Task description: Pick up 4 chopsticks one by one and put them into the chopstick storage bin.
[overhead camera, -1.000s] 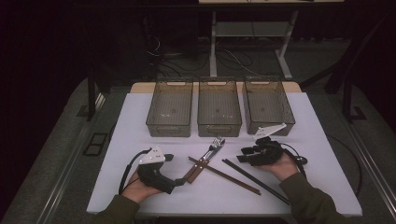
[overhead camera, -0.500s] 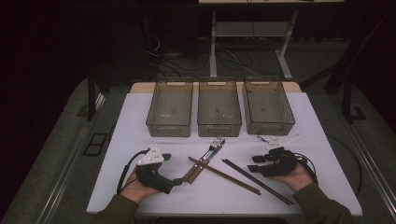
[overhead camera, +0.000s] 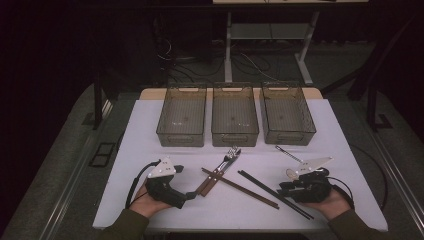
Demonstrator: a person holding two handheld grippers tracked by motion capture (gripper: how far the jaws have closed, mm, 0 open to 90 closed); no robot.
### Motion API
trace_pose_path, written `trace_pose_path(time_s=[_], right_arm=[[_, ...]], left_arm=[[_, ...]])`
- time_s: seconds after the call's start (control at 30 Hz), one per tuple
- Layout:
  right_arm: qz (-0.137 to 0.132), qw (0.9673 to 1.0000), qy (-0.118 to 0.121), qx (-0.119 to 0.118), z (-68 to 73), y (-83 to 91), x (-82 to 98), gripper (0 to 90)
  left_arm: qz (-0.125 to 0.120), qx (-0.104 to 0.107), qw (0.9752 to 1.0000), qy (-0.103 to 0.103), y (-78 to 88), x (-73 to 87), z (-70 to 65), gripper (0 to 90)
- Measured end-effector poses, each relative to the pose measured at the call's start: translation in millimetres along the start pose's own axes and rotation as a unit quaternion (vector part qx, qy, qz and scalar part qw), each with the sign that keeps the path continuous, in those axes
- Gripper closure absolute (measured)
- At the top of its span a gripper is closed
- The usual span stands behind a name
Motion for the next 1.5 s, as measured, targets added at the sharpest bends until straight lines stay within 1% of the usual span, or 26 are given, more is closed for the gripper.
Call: trace_pose_path(time_s=[0.17, 0.23, 0.27, 0.3, 0.53, 0.67, 0.83, 1.0, 1.17, 1.5], right_arm=[[0.014, 0.9999, 0.002, 0.003, 1.6, 3.1, 10.3, 74.9], [0.019, 0.9998, 0.006, 0.006, 1.6, 3.3, 13.6, 76.4], [0.020, 0.9997, 0.011, 0.007, 0.8, 3.0, 14.8, 77.2], [0.023, 0.9997, 0.010, 0.008, 0.9, 2.9, 15.7, 77.8], [0.031, 0.9992, 0.023, 0.009, 1.0, 0.4, 17.2, 80.4], [0.038, 0.9990, 0.022, 0.010, 2.1, -0.9, 18.0, 80.8], [0.044, 0.9985, 0.028, 0.015, 0.9, -2.4, 19.2, 81.5], [0.047, 0.9981, 0.035, 0.022, -0.8, -3.3, 19.6, 81.6], [0.045, 0.9976, 0.041, 0.033, -3.3, -4.3, 19.1, 82.1], [0.038, 0.9972, 0.050, 0.042, -2.6, -9.9, 14.8, 82.0]], left_arm=[[0.001, 0.002, 1.0000, -0.001, -1.0, 0.0, -0.5, 0.0], [0.000, 0.002, 1.0000, 0.002, -1.3, -0.2, -0.7, 0.0], [0.001, 0.003, 1.0000, 0.001, -1.3, -0.1, -0.8, 0.0], [0.001, 0.003, 1.0000, 0.001, -1.4, -0.1, -0.9, 0.0], [0.002, 0.004, 1.0000, 0.000, -1.7, -0.2, -1.0, 0.0], [0.002, 0.005, 1.0000, -0.001, -1.8, -0.2, -1.1, 0.0], [0.002, 0.005, 1.0000, 0.001, -1.7, -0.1, -1.0, 0.0], [0.002, 0.005, 1.0000, 0.001, -1.8, -0.2, -1.1, 0.0], [0.002, 0.005, 1.0000, 0.001, -1.8, -0.3, -1.1, 0.0], [0.003, 0.005, 1.0000, 0.000, -2.2, -0.1, -1.1, 0.0]])
Point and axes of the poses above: each handheld gripper's, and its own axes: y roughly backward along the jaws, x roughly out of its underside, z roughly to its left, the point moved 7 cm from there along -y, roughly forward along the jaws, and after that the axes turned 10 degrees about x, right-handed, at the moved point
